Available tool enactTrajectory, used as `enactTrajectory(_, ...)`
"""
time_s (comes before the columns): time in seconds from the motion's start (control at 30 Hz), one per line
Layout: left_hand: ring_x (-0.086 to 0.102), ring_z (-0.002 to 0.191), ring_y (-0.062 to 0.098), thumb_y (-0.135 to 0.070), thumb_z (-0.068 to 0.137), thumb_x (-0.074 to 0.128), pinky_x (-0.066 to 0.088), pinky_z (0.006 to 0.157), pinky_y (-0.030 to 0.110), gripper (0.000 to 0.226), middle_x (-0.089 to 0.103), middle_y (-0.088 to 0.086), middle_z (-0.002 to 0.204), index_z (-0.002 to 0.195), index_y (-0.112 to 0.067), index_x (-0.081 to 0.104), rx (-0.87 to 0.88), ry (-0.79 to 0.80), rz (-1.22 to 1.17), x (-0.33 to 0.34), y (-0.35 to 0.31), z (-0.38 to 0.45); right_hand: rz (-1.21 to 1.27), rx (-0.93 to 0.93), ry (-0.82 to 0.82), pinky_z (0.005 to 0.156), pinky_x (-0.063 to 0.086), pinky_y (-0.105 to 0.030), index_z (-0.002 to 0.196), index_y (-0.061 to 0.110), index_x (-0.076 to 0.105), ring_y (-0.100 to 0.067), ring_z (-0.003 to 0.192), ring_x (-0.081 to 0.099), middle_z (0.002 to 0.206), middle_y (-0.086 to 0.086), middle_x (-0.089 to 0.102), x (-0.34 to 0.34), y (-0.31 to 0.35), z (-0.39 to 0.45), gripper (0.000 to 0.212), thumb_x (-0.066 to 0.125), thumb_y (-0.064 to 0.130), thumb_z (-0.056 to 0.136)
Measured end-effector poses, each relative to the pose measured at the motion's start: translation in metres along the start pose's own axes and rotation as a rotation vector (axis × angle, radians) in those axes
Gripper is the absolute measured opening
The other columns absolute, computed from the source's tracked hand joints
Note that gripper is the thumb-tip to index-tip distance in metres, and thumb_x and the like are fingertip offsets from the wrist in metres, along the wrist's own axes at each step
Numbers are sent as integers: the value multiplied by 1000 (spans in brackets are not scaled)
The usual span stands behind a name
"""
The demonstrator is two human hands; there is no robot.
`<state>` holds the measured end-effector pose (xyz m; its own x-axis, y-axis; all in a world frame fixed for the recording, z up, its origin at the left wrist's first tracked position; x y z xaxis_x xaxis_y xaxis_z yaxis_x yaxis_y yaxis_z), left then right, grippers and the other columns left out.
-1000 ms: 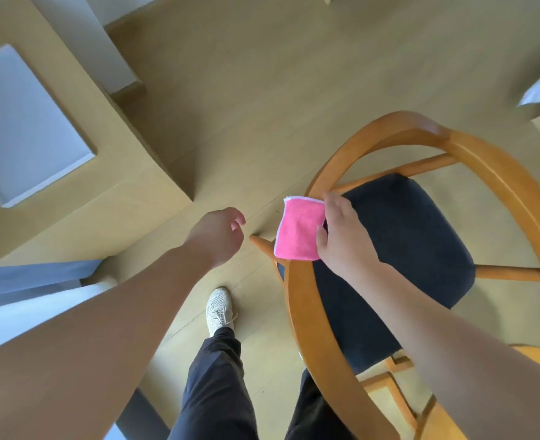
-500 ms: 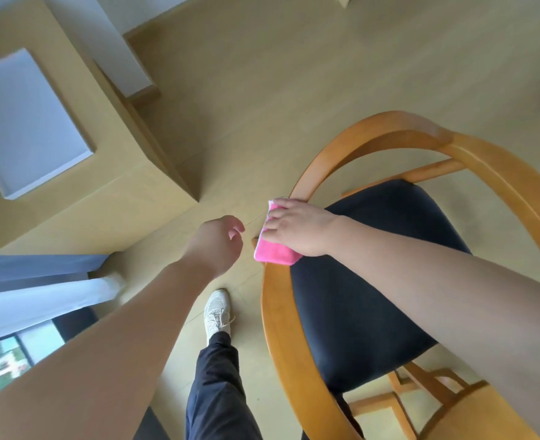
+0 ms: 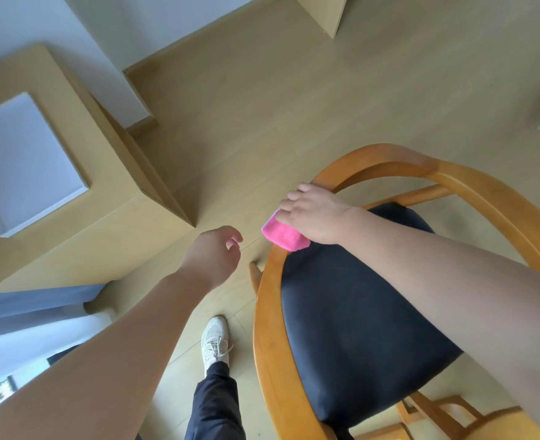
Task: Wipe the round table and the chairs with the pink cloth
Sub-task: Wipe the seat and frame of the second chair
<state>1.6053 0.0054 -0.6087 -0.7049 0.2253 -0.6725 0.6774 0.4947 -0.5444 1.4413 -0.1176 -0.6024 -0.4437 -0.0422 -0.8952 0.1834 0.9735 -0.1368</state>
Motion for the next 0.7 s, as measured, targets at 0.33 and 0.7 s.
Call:
enactTrajectory(0.33,58,86,13,-13,90,44,41,70,23,25,62,-8,100,105,-25,61,64,-29,50,-6,-38,21,140,262,7,90,39,-33,127,18,49,-19,107,53,118,0,59,6,-108,-47,63,70,51,78)
enactTrajectory(0.7,56,80,8,-13,92,47,38,62,10,23,61,-9,95,106,-24,62,242,-116,73,-26,-89,61,294,242,109,117,11,-41,151,22,14,-24,142,22,153,-4,24,0,-140,-52,115,80,56,63)
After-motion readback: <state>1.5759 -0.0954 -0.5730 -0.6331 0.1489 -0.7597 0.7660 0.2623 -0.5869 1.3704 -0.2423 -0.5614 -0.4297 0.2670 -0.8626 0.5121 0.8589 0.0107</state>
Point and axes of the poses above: each hand's wrist, its own z-axis towards the middle knuckle, its own x-axis out of the palm, y = z × x, the point moved 3 cm from there along z, towards the middle knuckle
